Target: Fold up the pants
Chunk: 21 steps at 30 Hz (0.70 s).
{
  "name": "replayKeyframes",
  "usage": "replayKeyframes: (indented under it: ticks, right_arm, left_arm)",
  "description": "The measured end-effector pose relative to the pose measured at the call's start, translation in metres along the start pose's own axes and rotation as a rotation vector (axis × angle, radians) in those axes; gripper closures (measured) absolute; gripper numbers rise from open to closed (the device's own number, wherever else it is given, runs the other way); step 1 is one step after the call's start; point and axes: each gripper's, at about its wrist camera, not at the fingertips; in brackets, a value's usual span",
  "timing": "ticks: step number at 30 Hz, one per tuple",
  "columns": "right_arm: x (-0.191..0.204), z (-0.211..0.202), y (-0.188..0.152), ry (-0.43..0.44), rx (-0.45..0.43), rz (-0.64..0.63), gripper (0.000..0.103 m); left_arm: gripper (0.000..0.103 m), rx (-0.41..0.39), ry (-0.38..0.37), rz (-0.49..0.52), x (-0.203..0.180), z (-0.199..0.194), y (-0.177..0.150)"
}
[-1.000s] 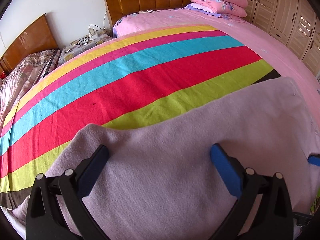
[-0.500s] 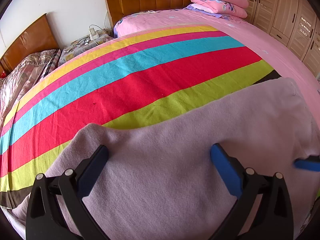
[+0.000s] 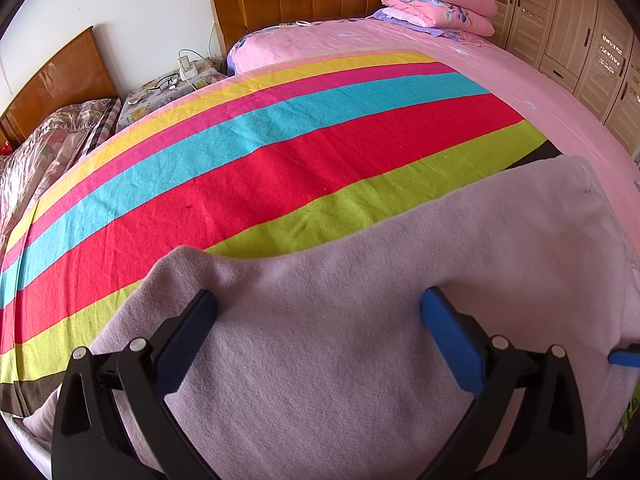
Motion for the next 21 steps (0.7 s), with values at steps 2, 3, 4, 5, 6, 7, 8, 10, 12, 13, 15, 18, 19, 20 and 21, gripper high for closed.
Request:
replayKeyframes:
  ticks: [2, 3, 4, 5, 6, 7, 8, 10, 12, 13, 15, 18, 19, 20, 21]
  right_arm:
    - [-0.001, -0.004, -0.005, -0.010, 0.000, 0.010, 0.007]
    - [0.000, -0.009, -0.009, -0.023, -0.001, 0.013, 0.007]
    - [0.001, -0.013, -0.013, -0.034, -0.002, 0.016, 0.007]
    - [0.002, -0.018, -0.015, -0.044, -0.008, 0.023, 0.007]
    - [0.000, -0.028, -0.017, -0.054, -0.029, 0.039, 0.007]
    - [0.000, -0.035, -0.017, -0.058, -0.053, 0.054, 0.007]
    - [-0.009, -0.046, -0.018, -0.055, -0.092, 0.092, 0.007]
    - [-0.025, -0.061, -0.026, -0.043, -0.138, 0.188, 0.007]
    - [-0.051, -0.074, -0.036, 0.005, -0.184, 0.347, 0.007]
    - [-0.059, -0.076, -0.040, 0.025, -0.200, 0.397, 0.007]
    - [-0.078, -0.078, -0.051, 0.069, -0.227, 0.524, 0.007]
    - [-0.095, -0.068, -0.059, 0.137, -0.243, 0.652, 0.010]
    - [-0.098, -0.066, -0.060, 0.159, -0.247, 0.686, 0.011]
    - [-0.102, -0.062, -0.061, 0.193, -0.252, 0.729, 0.014]
    - [-0.108, -0.055, -0.054, 0.213, -0.256, 0.755, 0.015]
  left_arm:
    - [0.001, 0.003, -0.002, -0.002, 0.001, 0.000, 0.001]
    - [0.001, 0.007, -0.001, -0.002, 0.001, -0.001, 0.000]
    - [0.002, 0.014, 0.001, 0.002, 0.000, -0.004, 0.001]
    - [0.002, 0.001, -0.003, -0.004, -0.001, -0.016, 0.003]
    - [0.002, -0.042, -0.024, -0.025, 0.001, -0.033, 0.003]
    - [0.002, -0.130, -0.065, -0.063, 0.005, -0.062, 0.004]
    - [0.001, -0.196, -0.086, -0.083, 0.009, -0.085, 0.003]
    - [0.001, -0.316, -0.072, -0.088, 0.018, -0.134, -0.006]
    - [0.001, -0.338, -0.002, -0.081, 0.026, -0.158, -0.021]
    - [0.001, -0.332, 0.033, -0.085, 0.032, -0.166, -0.032]
    - [0.001, -0.297, 0.065, -0.125, 0.048, -0.174, -0.063]
    - [0.001, -0.228, 0.112, -0.172, 0.068, -0.174, -0.107]
    - [0.001, -0.204, 0.138, -0.187, 0.073, -0.173, -0.120]
    - [0.001, -0.176, 0.158, -0.207, 0.080, -0.171, -0.134]
    - [0.001, -0.155, 0.166, -0.225, 0.087, -0.170, -0.146]
Point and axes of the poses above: each gripper's, at about its wrist camera, not at the fingertips, and z roughly the way its jaws point, x to its left, y to its top, and after that the axes turned 10 degrees about z, right-handed
